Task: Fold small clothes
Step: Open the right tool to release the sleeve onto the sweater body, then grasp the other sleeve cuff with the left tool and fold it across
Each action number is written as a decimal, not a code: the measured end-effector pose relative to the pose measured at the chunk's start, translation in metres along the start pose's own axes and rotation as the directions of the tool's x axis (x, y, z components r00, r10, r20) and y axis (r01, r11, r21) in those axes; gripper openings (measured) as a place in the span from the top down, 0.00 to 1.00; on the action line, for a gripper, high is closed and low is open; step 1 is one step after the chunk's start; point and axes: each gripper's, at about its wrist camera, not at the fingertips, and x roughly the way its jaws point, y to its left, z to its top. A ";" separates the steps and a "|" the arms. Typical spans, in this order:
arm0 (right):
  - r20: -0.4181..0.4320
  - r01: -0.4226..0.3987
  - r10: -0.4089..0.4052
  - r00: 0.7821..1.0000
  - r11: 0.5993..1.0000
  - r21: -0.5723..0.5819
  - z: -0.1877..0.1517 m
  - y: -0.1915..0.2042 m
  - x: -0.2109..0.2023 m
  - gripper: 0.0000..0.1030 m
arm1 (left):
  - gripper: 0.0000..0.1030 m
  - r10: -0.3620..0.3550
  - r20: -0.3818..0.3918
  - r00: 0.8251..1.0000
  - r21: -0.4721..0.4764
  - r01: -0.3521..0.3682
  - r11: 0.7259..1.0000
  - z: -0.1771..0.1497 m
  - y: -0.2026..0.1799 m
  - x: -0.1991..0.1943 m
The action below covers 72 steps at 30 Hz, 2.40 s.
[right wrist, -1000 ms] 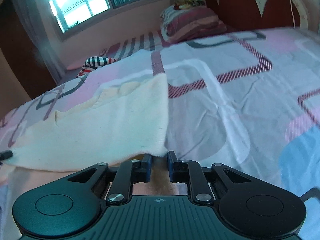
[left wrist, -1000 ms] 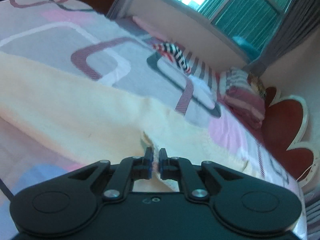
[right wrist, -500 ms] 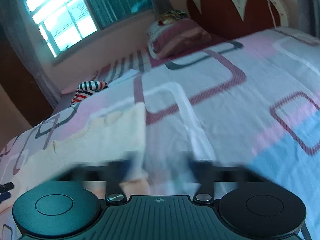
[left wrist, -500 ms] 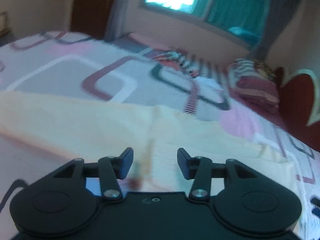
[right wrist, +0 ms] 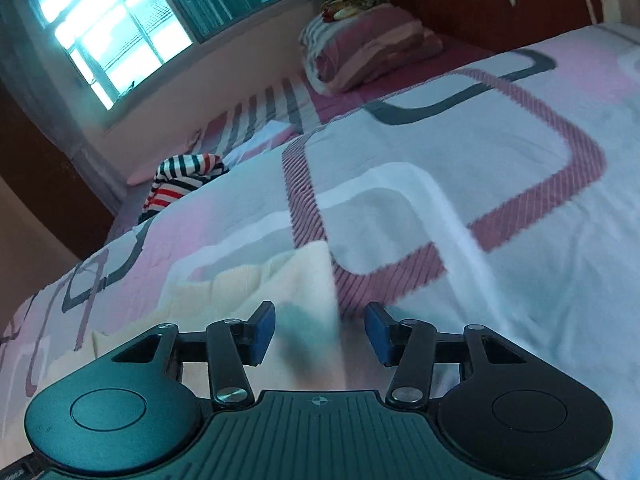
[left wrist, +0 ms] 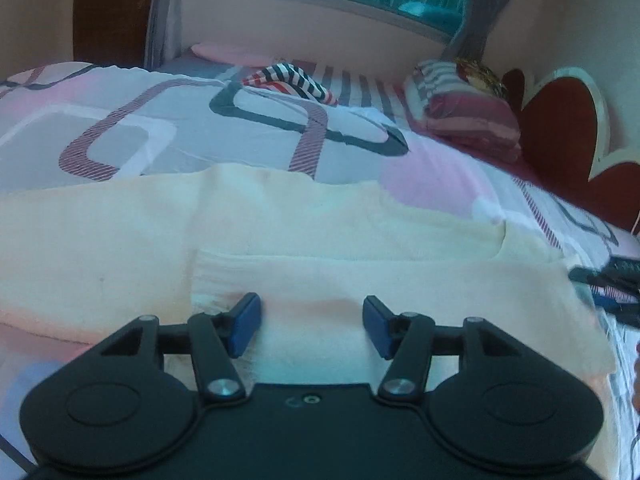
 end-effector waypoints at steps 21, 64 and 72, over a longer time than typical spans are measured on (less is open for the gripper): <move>0.019 0.132 -0.133 0.991 0.942 -0.308 -0.052 0.046 -0.026 0.64 | 0.30 0.023 -0.028 0.999 -0.048 -0.024 0.999 0.007 0.001 -0.026; -0.207 -0.204 0.119 0.971 0.864 -0.459 -0.165 0.279 0.015 0.62 | 0.33 0.230 0.005 0.973 -0.597 -0.182 0.781 -0.015 0.295 -0.113; -0.217 -0.201 0.115 0.969 0.878 -0.435 -0.168 0.281 0.023 0.62 | 0.50 0.203 0.123 0.971 -0.657 -0.074 0.751 -0.007 0.326 -0.089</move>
